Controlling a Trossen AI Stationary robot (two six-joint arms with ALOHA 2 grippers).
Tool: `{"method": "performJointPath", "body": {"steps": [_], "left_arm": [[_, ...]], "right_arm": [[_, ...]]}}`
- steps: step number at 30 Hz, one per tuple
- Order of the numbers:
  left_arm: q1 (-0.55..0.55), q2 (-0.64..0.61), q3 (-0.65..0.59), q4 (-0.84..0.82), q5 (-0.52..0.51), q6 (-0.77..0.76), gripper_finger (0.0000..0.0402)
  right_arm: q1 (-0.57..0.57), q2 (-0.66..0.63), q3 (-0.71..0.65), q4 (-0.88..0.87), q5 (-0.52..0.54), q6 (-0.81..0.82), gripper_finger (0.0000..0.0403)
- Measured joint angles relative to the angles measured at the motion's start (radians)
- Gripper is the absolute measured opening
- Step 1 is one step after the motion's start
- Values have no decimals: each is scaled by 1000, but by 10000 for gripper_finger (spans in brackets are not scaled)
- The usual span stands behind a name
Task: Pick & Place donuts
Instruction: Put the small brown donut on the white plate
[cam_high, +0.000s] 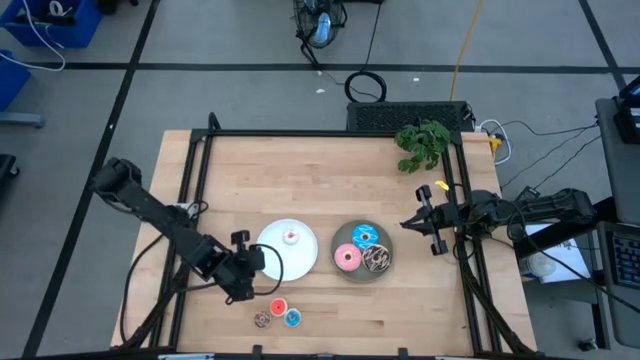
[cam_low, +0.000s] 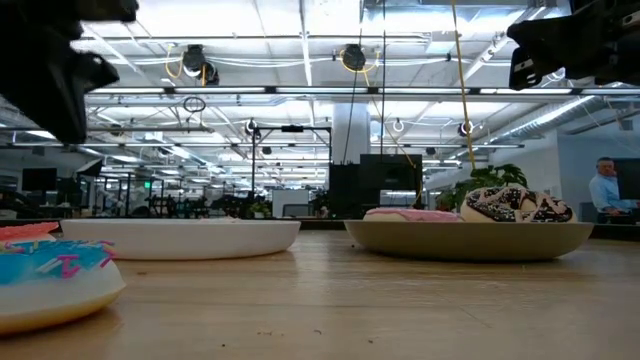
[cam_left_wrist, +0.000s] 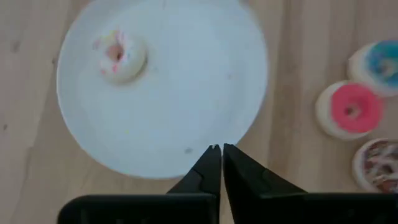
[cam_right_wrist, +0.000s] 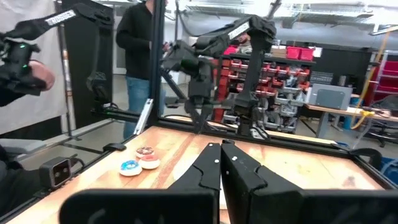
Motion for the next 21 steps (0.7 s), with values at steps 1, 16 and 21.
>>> {"method": "performJointPath", "body": {"steps": [1,16,21], "left_arm": [[5,0,-8,-1,2,0,36],[40,0,32,124,17,0,151],[40,0,34,119,56,7,188]], "right_arm": [[0,0,0,0,15,0,0],[0,2,0,-4,21,-4,0],[0,2,0,-4,22,-21,0]]}}
